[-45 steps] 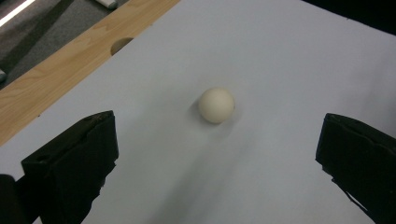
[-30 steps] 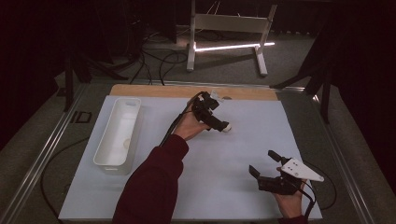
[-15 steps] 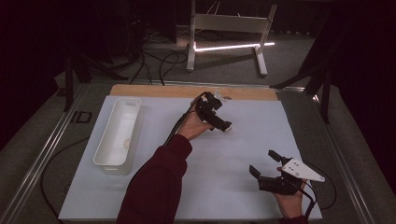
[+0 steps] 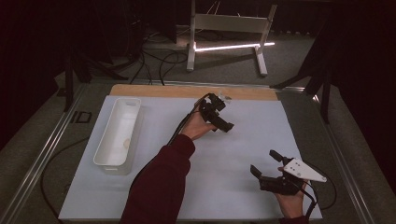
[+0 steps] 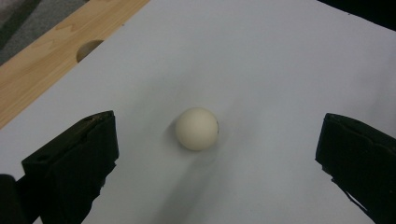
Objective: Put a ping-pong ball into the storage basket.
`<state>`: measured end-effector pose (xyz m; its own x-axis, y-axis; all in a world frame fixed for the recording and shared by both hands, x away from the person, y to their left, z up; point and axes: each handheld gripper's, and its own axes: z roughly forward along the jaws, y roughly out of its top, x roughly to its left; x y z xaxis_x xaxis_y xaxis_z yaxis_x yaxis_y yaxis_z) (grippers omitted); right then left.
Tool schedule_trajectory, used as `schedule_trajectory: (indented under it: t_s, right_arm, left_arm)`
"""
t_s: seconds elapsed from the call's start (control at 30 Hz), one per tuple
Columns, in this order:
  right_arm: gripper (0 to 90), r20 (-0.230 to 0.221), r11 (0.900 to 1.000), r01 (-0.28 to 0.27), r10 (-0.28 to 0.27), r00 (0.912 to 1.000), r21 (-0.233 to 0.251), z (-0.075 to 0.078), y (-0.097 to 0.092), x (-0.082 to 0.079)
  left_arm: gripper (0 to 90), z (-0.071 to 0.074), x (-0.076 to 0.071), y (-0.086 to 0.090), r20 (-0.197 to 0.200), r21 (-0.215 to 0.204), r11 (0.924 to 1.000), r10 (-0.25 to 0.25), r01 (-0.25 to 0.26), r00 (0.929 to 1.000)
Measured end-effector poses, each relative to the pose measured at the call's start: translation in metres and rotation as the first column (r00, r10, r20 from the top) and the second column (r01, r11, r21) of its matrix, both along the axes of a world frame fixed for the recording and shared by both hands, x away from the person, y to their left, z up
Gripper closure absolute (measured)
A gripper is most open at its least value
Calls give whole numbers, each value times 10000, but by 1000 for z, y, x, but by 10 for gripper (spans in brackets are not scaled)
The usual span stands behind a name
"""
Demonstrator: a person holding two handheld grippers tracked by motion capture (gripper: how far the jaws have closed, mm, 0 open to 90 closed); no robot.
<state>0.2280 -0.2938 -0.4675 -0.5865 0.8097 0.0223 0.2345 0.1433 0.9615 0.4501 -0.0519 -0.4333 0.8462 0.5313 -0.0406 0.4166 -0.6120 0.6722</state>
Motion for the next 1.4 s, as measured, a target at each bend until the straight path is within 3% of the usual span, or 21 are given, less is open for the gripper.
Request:
schedule_trajectory:
  t_s: [0.4,1.4]
  right_arm:
    - [72,11,10000,13,-13,10000,85,1,-1,0]
    - [72,70,9998,88,-89,9999,204,2,-5,-1]
  left_arm:
    - [1,-10,6,-6,-358,62,10000,16,-14,9994]
    - [1,-30,16,-21,-447,160,9993,335,-328,9984]
